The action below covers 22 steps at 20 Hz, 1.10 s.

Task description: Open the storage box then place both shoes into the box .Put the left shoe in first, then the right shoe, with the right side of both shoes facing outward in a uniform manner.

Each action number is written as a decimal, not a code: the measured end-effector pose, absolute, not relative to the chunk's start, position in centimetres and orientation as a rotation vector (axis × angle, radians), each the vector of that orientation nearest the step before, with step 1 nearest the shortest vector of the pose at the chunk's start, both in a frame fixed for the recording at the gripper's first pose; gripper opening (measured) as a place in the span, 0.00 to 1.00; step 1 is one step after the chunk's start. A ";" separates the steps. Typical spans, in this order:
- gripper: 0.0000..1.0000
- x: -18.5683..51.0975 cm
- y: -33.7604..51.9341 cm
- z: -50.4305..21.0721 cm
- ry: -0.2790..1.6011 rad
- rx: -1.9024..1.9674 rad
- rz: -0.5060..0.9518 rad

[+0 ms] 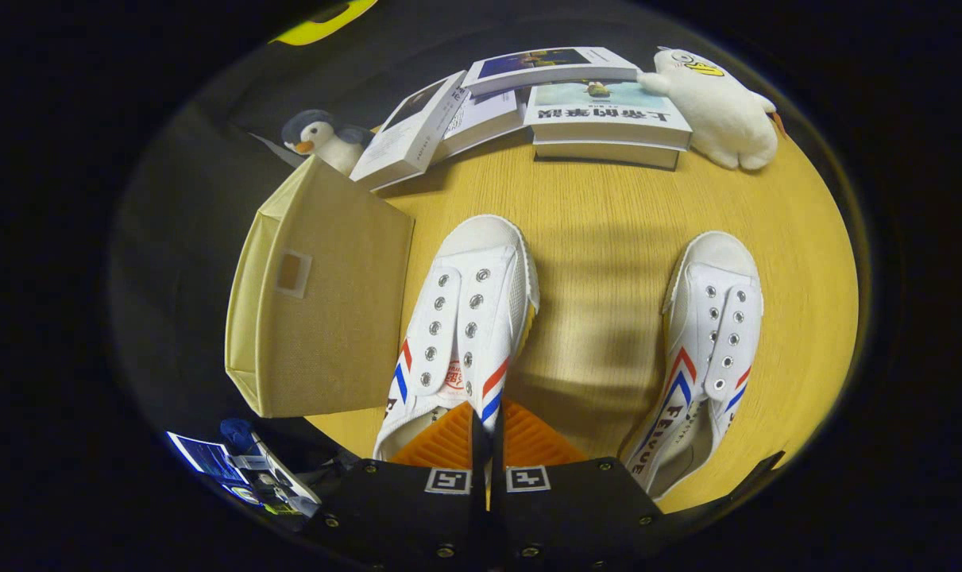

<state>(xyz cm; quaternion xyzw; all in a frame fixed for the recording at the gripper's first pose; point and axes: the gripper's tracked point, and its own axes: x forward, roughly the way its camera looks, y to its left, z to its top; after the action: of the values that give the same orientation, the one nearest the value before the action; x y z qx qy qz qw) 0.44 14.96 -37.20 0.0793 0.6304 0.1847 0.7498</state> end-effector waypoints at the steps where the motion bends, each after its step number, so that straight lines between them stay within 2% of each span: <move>1: 0.02 0.5 15.1 -36.8 1.367 0.174 0.408; 6: 0.02 1.3 16.3 -31.8 1.313 0.104 0.417; 11: 0.02 1.7 20.6 -28.0 1.279 0.129 0.522; 22: 0.02 3.2 31.9 -25.8 1.244 0.035 0.667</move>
<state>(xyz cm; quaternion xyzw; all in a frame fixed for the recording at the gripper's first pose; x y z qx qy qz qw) 3.22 31.86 -25.84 0.0160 0.5716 0.3064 0.7610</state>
